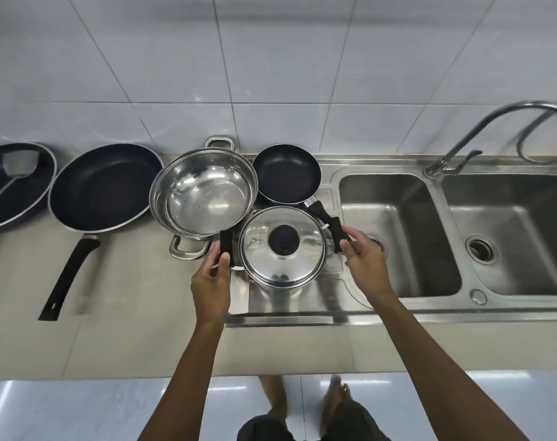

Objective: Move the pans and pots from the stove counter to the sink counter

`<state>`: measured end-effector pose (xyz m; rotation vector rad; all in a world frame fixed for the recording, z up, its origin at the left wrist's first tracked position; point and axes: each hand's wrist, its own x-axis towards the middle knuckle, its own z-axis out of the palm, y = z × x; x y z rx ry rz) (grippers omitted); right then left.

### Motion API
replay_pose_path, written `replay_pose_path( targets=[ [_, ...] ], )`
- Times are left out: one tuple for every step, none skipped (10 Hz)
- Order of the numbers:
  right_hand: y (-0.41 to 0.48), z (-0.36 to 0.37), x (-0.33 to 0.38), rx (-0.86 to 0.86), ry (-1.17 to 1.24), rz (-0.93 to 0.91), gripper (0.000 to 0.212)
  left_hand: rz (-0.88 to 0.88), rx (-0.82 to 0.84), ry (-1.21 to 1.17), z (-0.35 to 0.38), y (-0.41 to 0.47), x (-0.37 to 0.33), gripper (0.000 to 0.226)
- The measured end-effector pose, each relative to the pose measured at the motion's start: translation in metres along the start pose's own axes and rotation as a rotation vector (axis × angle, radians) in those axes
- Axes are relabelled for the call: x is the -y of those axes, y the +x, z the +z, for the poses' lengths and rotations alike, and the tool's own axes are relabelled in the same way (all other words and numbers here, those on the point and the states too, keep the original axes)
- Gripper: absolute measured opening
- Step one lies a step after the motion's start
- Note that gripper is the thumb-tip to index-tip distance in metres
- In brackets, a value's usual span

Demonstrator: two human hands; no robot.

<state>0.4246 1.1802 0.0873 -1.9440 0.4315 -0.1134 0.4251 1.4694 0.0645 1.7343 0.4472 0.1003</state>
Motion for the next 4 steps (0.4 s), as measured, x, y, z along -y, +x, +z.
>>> replay_pose_path(
  targets=[
    [0.0, 0.001, -0.006, 0.006, 0.026, 0.001, 0.033, -0.004, -0.012, 0.038, 0.003, -0.005, -0.003, 0.042],
    [-0.003, -0.002, -0.006, 0.018, 0.0, 0.007, 0.033, -0.048, -0.005, 0.1, 0.007, -0.018, -0.007, 0.047],
    [-0.009, -0.011, -0.012, 0.1, -0.137, -0.001, 0.037, -0.092, 0.004, 0.181, 0.012, -0.048, -0.004, 0.057],
    [-0.036, -0.034, -0.023, 0.197, -0.29, -0.128, 0.037, -0.078, 0.032, 0.264, 0.032, -0.106, 0.003, 0.07]
  ],
)
